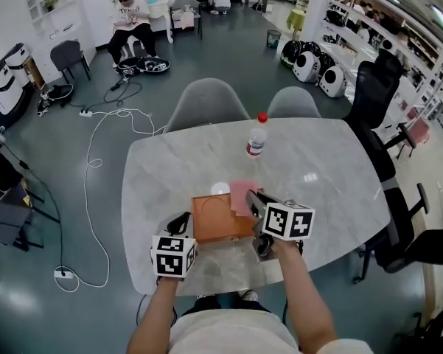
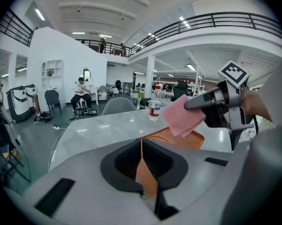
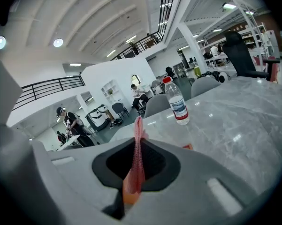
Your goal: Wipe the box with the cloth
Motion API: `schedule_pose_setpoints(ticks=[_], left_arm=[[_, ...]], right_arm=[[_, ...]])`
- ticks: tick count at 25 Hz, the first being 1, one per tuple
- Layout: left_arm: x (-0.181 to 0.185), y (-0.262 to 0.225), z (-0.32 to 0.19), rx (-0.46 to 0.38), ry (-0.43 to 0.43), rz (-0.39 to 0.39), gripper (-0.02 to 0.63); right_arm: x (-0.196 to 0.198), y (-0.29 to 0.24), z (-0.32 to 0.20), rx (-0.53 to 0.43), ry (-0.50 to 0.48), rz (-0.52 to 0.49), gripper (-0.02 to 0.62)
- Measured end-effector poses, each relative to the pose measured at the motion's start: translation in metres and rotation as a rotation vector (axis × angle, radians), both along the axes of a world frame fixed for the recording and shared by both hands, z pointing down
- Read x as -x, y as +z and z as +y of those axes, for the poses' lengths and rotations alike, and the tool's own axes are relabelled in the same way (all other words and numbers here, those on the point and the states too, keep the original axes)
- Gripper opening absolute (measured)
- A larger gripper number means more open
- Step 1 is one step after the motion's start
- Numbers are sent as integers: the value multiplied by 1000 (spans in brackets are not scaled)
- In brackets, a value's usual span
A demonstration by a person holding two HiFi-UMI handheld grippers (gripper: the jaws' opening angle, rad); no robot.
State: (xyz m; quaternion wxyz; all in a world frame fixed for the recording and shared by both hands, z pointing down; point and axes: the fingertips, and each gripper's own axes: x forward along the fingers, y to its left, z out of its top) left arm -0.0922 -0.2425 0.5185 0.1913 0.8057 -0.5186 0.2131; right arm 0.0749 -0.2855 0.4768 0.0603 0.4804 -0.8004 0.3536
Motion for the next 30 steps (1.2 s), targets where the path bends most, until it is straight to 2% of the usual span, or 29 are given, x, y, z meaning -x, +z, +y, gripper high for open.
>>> schedule_pose_setpoints(ticks=[7,16,19,21,30], left_arm=[[30,4,9,5,15,17,17],[54,5,19,7,6,14,17],[55,7,21,8,-2,7,17],[55,8,24,10,-7,1,17],[38,15,38,27,-14,-19,17]], right_arm=[[59,-9,21,-1,-43,-59,17],[114,9,45,88,-90,-220,17],[122,19,51,144,-95,-333,17],[123,29,55,174,-92,-368,17],[101,73,67,225,-60,-326,17]])
